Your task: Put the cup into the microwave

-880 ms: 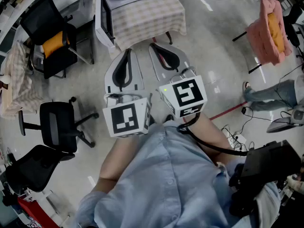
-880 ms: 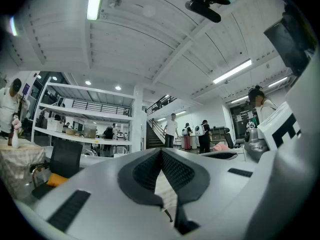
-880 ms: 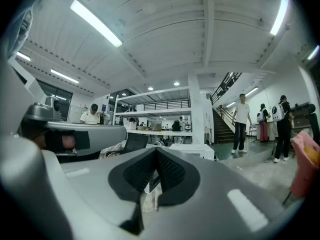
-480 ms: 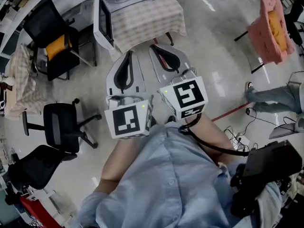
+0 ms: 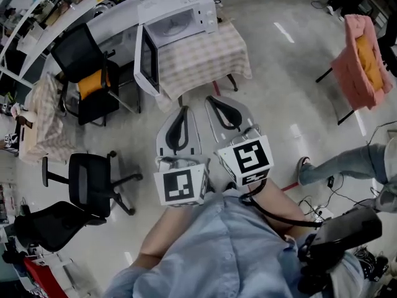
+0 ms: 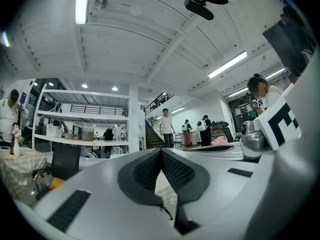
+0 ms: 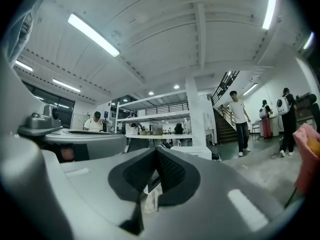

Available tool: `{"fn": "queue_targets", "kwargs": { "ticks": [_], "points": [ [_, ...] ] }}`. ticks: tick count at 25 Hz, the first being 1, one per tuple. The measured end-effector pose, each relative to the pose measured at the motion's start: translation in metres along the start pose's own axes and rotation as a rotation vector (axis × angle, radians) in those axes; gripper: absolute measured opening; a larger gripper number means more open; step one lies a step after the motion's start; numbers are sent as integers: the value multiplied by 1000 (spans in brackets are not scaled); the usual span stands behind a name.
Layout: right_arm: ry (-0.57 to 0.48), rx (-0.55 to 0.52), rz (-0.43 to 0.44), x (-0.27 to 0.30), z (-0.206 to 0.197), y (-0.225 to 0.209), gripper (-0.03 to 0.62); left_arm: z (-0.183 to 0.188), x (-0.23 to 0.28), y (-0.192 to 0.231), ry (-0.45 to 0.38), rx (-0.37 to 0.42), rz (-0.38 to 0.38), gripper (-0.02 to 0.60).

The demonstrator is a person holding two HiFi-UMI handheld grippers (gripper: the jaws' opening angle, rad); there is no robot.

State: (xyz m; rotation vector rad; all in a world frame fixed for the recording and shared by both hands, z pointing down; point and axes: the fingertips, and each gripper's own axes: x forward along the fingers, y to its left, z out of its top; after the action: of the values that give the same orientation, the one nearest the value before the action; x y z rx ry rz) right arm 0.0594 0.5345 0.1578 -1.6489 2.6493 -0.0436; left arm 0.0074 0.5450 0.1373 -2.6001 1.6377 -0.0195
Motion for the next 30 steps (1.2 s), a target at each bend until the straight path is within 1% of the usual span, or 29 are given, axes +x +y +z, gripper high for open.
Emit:
{"fn": "queue_targets", "kwargs": {
  "ticks": [4, 7, 11, 17, 25, 30],
  "points": [
    [-17, 18, -17, 0, 3, -11, 2, -3, 7, -5, 4, 1, -4, 6],
    [-4, 5, -18, 5, -5, -14, 3, -10, 11, -6, -1, -10, -9, 6],
    [3, -14, -25, 21, -10, -18, 3, -13, 27, 6, -11, -16, -10, 6],
    [21, -12, -49, 66, -19, -37, 2, -22, 67, 39, 3, -46, -6, 6],
    [75, 9, -48, 144, -39, -49, 2, -36, 124, 87, 16, -74, -18, 6],
    [96, 4, -37, 195, -43, -46, 2, -41, 151, 122, 15, -87, -21, 6]
  ]
}}
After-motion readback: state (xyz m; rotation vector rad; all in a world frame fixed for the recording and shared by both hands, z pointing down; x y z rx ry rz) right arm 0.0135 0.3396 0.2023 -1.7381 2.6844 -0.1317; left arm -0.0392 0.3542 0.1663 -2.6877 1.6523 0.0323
